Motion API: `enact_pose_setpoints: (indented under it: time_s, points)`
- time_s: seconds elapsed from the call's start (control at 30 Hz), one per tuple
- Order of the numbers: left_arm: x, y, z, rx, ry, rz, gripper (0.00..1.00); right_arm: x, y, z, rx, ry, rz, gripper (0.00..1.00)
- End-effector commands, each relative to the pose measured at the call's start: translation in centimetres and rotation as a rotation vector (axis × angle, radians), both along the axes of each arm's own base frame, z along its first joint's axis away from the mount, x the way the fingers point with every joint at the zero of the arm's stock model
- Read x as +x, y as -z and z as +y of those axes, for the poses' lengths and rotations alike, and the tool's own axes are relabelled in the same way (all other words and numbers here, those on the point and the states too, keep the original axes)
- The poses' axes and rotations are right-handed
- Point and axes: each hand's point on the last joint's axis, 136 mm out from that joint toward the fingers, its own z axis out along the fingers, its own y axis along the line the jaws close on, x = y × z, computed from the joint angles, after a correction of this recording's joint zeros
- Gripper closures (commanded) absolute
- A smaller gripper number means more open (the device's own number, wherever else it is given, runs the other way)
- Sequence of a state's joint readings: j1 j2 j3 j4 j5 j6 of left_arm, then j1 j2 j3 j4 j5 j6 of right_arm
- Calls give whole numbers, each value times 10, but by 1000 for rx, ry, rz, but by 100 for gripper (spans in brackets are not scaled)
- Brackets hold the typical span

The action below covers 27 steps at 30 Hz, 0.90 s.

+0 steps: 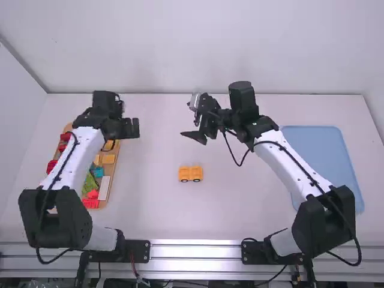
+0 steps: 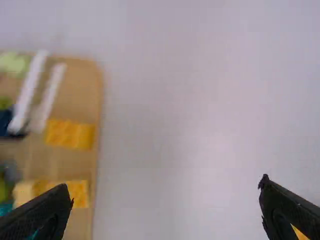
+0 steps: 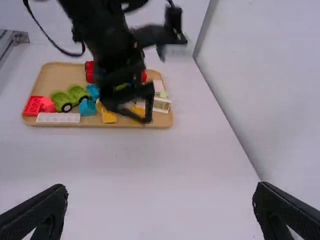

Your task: Assemble lego blocks to make yellow taxi

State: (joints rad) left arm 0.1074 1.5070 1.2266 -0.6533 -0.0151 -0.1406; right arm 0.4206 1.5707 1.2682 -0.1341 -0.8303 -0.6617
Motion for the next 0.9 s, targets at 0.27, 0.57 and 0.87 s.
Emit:
enact_pose_setpoints:
  time_s: [0.27, 0.57, 0.87]
  points:
    - [-76, -2, 110, 51, -667, 112, 1, -1, 2, 5, -12, 7, 10, 1]
    - [-112, 4, 152, -61, -882, 135, 1, 4, 6, 0, -32, 35, 10, 1]
    - [-84, 7, 158, -206, -584, 49, 1, 6, 7, 1, -44, 49, 3, 1]
